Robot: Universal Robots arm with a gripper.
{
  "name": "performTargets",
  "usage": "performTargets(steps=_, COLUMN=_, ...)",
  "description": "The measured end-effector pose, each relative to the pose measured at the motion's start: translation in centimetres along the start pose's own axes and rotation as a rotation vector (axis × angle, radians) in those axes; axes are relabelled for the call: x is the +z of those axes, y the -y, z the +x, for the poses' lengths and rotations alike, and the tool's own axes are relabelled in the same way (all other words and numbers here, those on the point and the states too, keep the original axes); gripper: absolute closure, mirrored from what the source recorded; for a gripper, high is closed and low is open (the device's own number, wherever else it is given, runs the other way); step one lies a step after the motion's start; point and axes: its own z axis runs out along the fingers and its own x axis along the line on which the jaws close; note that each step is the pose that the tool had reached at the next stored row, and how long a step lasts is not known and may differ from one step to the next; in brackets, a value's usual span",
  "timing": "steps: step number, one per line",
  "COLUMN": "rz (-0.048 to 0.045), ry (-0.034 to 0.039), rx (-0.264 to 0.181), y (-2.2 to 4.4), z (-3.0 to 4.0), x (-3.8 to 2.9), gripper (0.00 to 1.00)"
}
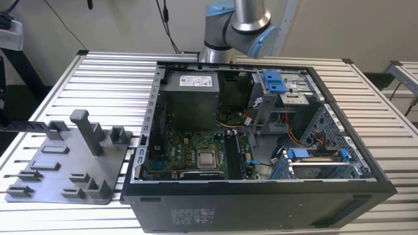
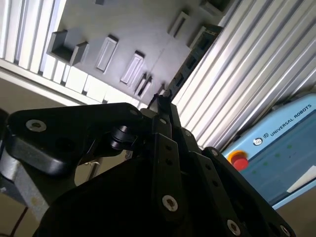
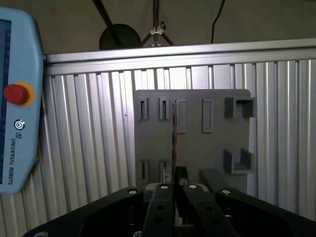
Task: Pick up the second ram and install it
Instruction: 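Pick up the second ram and move it above second insertion slot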
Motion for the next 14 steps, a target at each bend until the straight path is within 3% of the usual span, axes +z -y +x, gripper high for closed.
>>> performTargets(steps=14, rz=0.0000, ry=0.0000, rx=0.000, y=0.00, z=-0.10, x=-3.09, gripper=0.86)
